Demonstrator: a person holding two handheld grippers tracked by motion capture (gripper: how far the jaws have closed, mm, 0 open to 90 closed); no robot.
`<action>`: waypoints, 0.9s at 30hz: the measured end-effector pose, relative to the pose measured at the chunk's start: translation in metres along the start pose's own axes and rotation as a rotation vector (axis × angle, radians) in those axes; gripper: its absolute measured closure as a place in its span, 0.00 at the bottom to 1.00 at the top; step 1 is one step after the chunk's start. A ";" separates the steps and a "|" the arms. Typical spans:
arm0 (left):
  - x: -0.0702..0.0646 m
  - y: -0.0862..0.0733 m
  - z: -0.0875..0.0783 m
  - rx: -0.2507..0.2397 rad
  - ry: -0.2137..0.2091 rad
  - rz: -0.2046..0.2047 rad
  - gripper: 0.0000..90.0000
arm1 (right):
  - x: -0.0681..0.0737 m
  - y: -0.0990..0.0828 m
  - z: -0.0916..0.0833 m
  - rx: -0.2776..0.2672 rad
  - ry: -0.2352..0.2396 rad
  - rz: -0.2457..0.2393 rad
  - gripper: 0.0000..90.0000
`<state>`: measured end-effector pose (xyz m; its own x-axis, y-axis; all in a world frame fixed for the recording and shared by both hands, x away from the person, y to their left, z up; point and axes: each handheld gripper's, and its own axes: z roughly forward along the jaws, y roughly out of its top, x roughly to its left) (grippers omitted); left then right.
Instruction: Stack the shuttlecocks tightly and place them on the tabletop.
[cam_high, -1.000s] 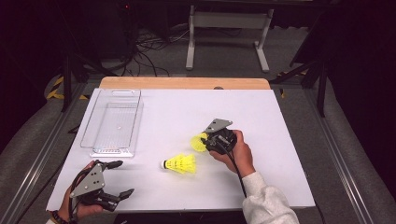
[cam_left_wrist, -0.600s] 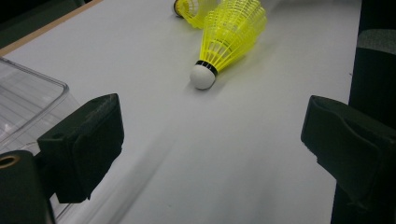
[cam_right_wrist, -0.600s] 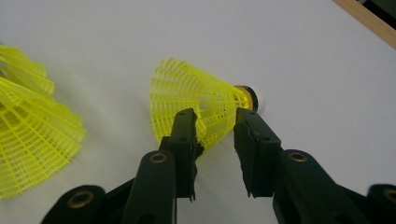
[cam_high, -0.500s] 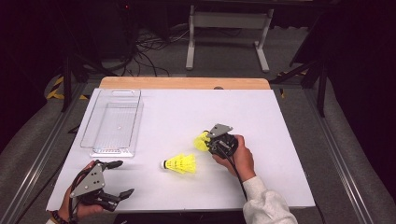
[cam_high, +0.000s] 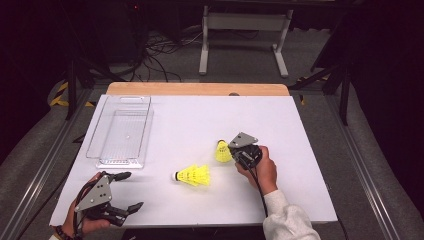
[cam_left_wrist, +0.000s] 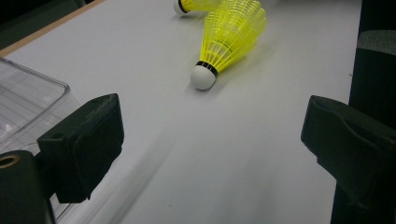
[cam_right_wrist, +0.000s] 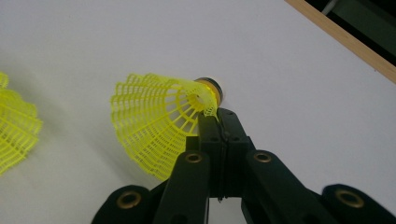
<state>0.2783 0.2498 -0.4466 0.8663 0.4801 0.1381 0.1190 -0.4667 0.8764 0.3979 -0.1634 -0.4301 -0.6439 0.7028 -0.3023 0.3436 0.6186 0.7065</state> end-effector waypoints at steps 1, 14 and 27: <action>0.000 0.000 0.000 0.000 0.000 0.000 0.08 | 0.000 0.000 0.000 0.000 0.000 0.000 1.00; 0.000 0.000 -0.001 0.002 -0.002 0.007 0.08 | -0.015 -0.014 -0.034 -0.096 0.095 0.004 1.00; 0.000 0.000 -0.001 0.000 0.003 0.004 0.08 | 0.000 -0.033 -0.064 -0.141 0.245 -0.073 1.00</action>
<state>0.2780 0.2506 -0.4455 0.8651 0.4807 0.1432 0.1155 -0.4688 0.8757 0.3428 -0.2064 -0.4121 -0.8151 0.5420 -0.2045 0.2028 0.5977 0.7756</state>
